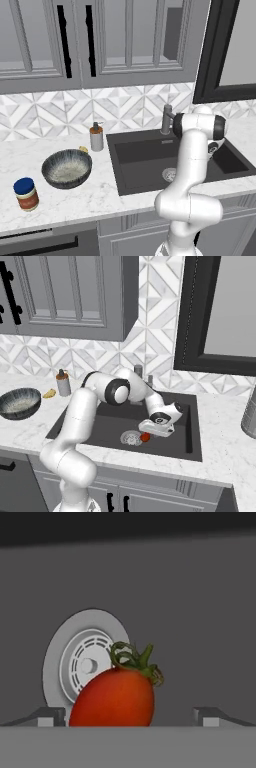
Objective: Pick the tomato from the sink and place it in the bowl. Then pick the bowl and place it in the microwave. Then close the microwave door and press the start button.
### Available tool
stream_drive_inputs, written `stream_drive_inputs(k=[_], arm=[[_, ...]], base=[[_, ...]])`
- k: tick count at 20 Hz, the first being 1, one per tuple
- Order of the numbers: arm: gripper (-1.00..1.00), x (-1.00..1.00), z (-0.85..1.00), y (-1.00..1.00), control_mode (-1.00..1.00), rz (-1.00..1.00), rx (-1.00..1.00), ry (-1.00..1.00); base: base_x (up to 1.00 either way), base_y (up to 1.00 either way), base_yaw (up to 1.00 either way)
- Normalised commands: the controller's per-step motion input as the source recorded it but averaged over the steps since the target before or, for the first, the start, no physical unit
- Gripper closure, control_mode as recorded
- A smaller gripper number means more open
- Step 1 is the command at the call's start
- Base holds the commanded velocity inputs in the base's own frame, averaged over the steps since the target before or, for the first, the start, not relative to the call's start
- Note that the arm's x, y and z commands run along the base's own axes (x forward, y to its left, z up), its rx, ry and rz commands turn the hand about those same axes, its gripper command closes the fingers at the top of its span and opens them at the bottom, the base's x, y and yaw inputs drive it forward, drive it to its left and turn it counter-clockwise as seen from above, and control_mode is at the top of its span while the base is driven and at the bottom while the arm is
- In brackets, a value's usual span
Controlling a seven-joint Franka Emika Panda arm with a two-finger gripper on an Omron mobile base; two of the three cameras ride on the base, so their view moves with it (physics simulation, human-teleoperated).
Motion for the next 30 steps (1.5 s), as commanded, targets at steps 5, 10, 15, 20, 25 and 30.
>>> stream_drive_inputs(k=[5, 10, 15, 20, 25, 30], arm=[[-1.0, -0.06, -0.09, 0.27, -1.0, 0.0, 0.0, 0.0], [1.0, -0.03, -0.11, 0.25, -1.0, 0.0, -0.01, 0.0], [1.0, -0.22, -0.04, 0.2, -1.0, 0.0, -0.01, 0.02], [1.0, -0.42, 0.36, 0.0, -1.0, 0.0, 0.0, -0.01], [1.0, -0.47, 0.97, -0.02, -1.0, 0.0, -0.03, -0.1], [1.0, -0.51, 1.0, -0.07, -1.0, 0.0, -0.04, -0.04]], base=[[0.0, 0.0, 0.0], [0.0, 0.0, 0.0], [0.0, 0.0, 0.0], [0.0, 0.0, 0.0], [0.0, 0.0, 0.0], [0.0, 0.0, 0.0]])
